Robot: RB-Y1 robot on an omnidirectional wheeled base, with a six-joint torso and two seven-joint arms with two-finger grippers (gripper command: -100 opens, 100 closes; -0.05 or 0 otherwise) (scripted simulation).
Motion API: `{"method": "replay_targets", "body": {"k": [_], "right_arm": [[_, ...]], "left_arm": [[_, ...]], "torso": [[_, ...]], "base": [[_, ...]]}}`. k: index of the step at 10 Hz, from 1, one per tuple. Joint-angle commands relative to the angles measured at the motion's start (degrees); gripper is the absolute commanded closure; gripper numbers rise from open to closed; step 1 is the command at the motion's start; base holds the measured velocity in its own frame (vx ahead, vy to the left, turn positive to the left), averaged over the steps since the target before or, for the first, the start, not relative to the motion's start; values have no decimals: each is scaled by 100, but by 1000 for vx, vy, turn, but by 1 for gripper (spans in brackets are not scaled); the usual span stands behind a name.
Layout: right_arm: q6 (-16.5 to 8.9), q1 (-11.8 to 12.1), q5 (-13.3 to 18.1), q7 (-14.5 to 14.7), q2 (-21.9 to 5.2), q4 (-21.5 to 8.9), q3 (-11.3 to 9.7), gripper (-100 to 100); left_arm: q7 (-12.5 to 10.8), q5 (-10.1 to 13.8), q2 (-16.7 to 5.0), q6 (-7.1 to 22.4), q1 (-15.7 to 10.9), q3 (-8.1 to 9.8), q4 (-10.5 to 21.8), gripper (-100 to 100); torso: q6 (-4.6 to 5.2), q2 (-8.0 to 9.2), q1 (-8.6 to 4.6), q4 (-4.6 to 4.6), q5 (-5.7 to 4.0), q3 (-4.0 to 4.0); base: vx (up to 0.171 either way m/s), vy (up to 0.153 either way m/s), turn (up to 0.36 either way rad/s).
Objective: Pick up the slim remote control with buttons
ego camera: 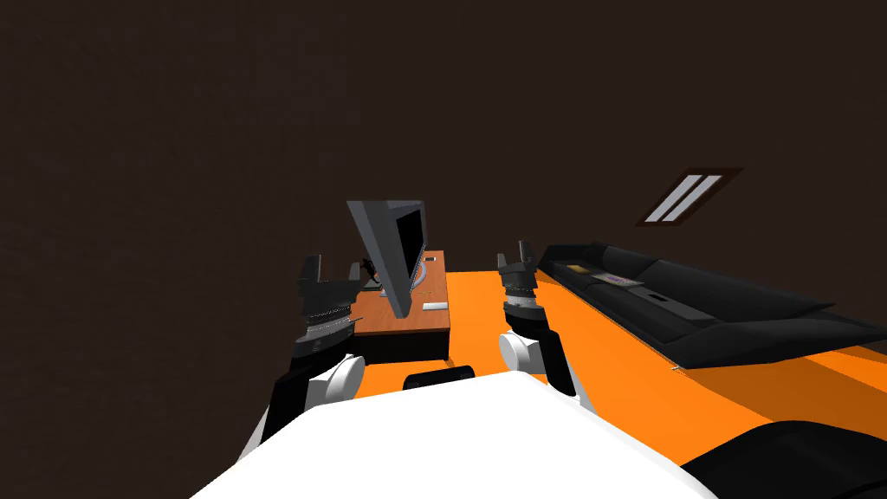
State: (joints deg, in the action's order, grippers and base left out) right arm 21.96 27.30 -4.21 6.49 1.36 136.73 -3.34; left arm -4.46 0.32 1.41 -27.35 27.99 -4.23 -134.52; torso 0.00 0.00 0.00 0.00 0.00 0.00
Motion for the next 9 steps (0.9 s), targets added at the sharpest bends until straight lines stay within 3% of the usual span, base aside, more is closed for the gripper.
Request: {"method": "replay_targets", "body": {"k": [1,5,9], "right_arm": [[0,0,0,0,0,0,0,0],[0,0,0,0,1,0,-1,0],[0,0,0,0,2,0,-2,0]], "left_arm": [[-5,28,-193,60,-9,4,11,-100],[-19,192,-706,428,-62,36,95,-100],[8,464,-995,1054,-155,117,299,-100]], "torso": [[0,0,0,0,0,0],[1,10,-39,2,-9,6],[1,4,-70,1,-16,3]], "base": [[-9,-26,4],[-26,-98,11],[-20,-169,8]]}}
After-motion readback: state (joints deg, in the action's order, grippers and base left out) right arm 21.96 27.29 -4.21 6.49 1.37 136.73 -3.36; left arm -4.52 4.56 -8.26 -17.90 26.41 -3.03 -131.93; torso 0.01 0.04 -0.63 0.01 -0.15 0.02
